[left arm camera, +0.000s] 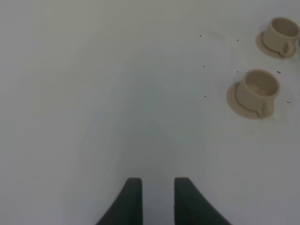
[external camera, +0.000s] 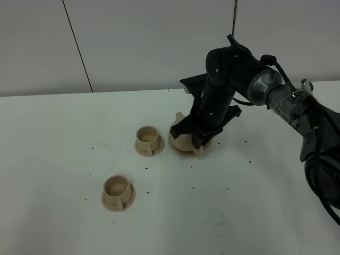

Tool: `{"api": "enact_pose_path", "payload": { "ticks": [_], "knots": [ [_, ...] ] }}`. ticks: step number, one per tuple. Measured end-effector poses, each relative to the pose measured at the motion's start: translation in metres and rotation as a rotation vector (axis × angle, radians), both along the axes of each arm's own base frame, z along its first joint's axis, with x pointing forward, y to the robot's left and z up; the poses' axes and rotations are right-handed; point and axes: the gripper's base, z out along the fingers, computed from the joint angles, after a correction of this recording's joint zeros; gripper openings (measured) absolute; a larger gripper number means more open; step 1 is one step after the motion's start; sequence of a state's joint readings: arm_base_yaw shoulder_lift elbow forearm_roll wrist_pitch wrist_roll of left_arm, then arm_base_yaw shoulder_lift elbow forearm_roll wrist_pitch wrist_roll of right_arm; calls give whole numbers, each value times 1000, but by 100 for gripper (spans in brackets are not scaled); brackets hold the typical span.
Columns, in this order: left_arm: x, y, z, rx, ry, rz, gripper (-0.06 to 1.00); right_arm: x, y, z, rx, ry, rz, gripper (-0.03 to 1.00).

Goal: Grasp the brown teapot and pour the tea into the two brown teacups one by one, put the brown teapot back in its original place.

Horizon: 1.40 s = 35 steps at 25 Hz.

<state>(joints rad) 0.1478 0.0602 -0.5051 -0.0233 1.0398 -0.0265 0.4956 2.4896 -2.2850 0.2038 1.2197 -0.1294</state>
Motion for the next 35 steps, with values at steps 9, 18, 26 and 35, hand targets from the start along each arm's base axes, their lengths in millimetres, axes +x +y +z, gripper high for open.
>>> {"api": "enact_pose_path", "payload": {
  "ticks": [9,18,26,35],
  "knots": [
    [0,0,0,0,0,0,24,0,0,0,-2,0,-3,10],
    [0,0,0,0,0,0,24,0,-1,0,-1,9,-43,10],
    [0,0,0,0,0,0,24,1,-3,6,-18,-13,-42,10],
    [0,0,0,0,0,0,24,1,-6,14,-42,-41,-39,10]
  ]
}}
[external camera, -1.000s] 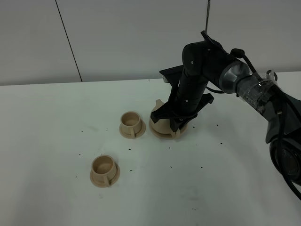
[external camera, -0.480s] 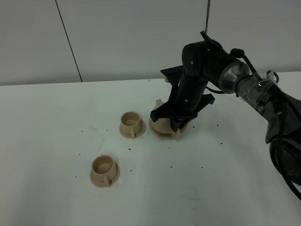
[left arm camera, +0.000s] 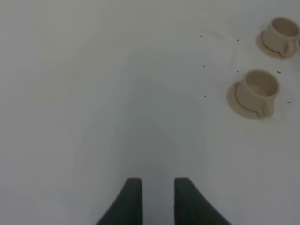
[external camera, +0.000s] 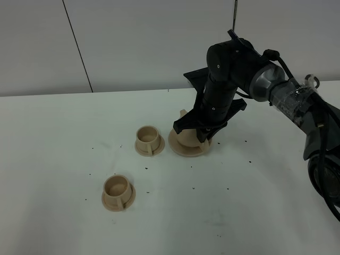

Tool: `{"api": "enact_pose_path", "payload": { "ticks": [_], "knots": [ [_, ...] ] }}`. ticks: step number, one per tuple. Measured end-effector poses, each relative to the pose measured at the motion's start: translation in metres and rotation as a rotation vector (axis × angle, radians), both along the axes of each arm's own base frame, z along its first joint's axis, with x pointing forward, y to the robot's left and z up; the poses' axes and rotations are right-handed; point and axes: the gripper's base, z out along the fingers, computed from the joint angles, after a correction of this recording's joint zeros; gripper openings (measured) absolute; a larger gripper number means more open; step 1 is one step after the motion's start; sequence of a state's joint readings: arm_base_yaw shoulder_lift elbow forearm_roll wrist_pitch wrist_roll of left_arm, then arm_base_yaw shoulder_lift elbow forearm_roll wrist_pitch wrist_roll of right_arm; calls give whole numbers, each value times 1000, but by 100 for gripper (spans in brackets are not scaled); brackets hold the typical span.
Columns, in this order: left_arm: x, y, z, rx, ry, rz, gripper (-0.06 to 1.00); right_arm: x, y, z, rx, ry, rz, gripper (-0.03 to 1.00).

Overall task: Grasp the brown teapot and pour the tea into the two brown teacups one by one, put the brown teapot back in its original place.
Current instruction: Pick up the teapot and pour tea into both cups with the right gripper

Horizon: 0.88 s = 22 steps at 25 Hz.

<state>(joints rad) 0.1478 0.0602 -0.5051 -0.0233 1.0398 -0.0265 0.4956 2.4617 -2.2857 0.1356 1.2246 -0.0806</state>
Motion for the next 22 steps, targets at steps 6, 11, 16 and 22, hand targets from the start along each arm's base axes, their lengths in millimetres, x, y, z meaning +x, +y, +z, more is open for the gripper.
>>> {"api": "enact_pose_path", "payload": {
  "ticks": [6,11,16,22],
  "knots": [
    [0,0,0,0,0,0,24,-1,2,0,-1,-1,7,10],
    [0,0,0,0,0,0,24,-4,3,12,5,-23,27,10],
    [0,0,0,0,0,0,24,-7,2,32,13,-72,78,10],
    [0,0,0,0,0,0,24,-10,5,41,33,-104,228,10]
  ]
}}
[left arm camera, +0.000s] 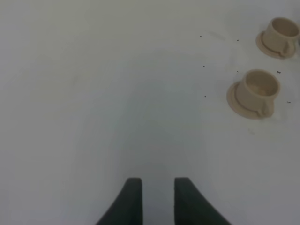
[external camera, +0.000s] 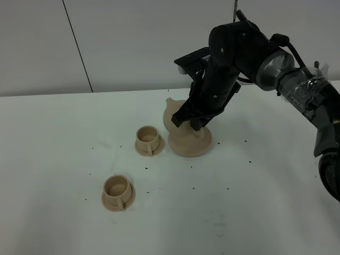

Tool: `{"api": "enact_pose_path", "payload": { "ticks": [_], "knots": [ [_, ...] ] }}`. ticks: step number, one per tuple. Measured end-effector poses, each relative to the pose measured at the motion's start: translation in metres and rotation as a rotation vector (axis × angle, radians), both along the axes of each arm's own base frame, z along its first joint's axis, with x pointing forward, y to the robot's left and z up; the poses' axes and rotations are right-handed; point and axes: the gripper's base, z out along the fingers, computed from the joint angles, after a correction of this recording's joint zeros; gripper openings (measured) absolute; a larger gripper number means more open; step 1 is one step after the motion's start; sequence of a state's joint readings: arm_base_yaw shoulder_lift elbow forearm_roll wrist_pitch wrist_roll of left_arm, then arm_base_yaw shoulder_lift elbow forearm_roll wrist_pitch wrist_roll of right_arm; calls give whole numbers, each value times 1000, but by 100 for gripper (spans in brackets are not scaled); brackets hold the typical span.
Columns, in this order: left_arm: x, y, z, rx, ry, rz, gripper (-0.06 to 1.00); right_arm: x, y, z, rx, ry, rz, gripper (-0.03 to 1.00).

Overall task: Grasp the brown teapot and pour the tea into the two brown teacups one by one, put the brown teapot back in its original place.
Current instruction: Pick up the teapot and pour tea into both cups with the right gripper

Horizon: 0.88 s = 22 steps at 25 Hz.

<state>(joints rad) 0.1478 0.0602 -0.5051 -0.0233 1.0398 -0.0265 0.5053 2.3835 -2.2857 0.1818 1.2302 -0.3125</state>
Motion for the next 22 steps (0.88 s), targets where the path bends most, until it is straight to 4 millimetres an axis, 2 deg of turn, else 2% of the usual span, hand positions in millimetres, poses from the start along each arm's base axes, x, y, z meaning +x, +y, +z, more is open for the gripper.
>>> {"api": "enact_pose_path", "payload": {
  "ticks": [13,22],
  "knots": [
    [0,0,0,0,0,0,24,-17,23,12,-10,-165,548,10],
    [0,0,0,0,0,0,24,-14,18,12,-110,-250,738,10]
  ]
}}
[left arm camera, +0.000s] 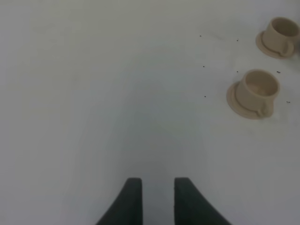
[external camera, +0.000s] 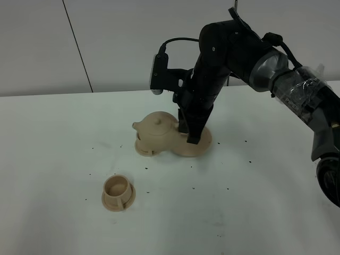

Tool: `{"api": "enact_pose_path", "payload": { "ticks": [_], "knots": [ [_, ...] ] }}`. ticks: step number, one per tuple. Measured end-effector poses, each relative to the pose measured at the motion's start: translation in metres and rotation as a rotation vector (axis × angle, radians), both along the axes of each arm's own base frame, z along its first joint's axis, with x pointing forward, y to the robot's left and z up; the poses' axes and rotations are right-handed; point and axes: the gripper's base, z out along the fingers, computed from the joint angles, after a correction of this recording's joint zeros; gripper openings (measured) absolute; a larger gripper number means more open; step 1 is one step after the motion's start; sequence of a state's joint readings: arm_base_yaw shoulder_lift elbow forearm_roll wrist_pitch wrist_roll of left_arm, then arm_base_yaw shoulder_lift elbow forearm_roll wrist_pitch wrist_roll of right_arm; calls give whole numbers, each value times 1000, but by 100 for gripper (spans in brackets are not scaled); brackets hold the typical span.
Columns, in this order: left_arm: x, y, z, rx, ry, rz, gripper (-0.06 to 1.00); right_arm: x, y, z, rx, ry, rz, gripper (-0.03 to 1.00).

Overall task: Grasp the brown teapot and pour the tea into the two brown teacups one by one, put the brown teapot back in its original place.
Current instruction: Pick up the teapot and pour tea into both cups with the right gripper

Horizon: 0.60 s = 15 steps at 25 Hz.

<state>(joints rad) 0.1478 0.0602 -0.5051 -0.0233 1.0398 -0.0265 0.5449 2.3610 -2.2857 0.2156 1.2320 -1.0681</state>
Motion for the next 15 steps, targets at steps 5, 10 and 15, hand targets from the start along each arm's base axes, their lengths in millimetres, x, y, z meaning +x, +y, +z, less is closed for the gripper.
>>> {"api": "enact_pose_path", "payload": {
  "ticks": [5,10,15],
  "knots": [
    [0,0,0,0,0,0,24,2,-3,0,-41,-30,19,10],
    [0,0,0,0,0,0,24,2,-3,0,-40,-31,25,10],
    [0,0,0,0,0,0,24,1,-2,0,-32,-27,27,10]
  ]
}}
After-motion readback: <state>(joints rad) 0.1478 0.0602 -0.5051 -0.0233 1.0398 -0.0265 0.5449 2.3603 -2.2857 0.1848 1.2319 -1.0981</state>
